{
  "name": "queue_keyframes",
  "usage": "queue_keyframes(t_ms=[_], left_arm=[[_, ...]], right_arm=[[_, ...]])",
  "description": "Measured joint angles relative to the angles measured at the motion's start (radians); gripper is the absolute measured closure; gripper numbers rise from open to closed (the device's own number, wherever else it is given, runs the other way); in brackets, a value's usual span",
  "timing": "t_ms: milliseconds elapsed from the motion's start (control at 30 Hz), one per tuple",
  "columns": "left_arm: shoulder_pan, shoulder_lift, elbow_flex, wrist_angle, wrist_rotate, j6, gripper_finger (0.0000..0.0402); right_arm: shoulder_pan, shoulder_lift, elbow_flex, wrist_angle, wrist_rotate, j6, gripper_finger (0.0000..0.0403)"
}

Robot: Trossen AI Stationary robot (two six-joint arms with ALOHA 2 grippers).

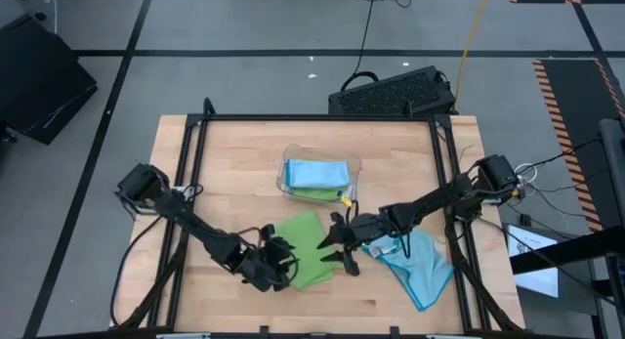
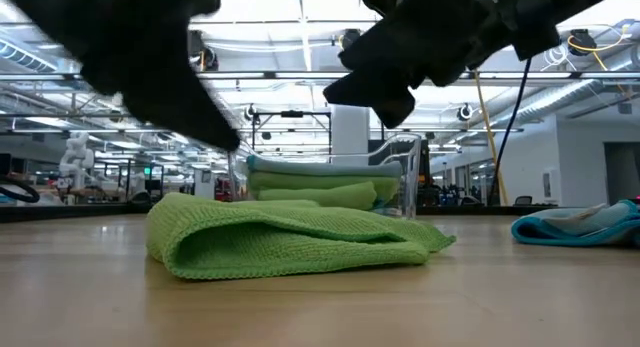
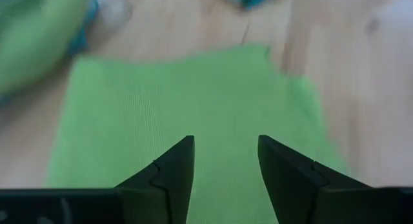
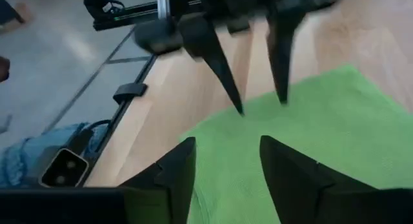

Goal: Fold microfiber towels
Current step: Fold the green microfiber cloth

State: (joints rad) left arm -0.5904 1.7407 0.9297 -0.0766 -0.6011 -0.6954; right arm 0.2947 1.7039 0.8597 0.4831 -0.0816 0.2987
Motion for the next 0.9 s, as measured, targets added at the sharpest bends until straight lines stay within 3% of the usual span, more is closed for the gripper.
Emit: queue_keyframes(t_ms=[233,333,467,600,733,900], left_arm=[[-0.001,0.149,0.0,-0.041,0.033,-0.135,0.0227],[0.0,0.138,0.002,-0.05,0.066,-0.124,0.0227],[-0.002,0.032,0.005,-0.077,0.088,-0.001,0.0227],[0.0,-0.078,0.007,-0.165,-0.029,0.056,0.0227],[0.007,-0.127,0.006,-0.283,-0.206,-0.08,0.0227],[0.025,-0.106,-0.059,-0.233,-0.155,-0.195,0.0227]], right_arm=[[0.069,0.14,0.0,0.139,0.152,-0.105,0.0288],[0.075,0.21,0.0,0.15,0.213,-0.131,0.0307],[0.067,0.298,0.0,0.209,0.216,-0.126,0.0329],[0.066,0.352,0.001,0.265,0.218,-0.101,0.0349],[0.066,0.343,0.001,0.257,0.216,-0.1,0.0364],[0.07,0.265,0.0,0.236,0.209,-0.146,0.0371]])
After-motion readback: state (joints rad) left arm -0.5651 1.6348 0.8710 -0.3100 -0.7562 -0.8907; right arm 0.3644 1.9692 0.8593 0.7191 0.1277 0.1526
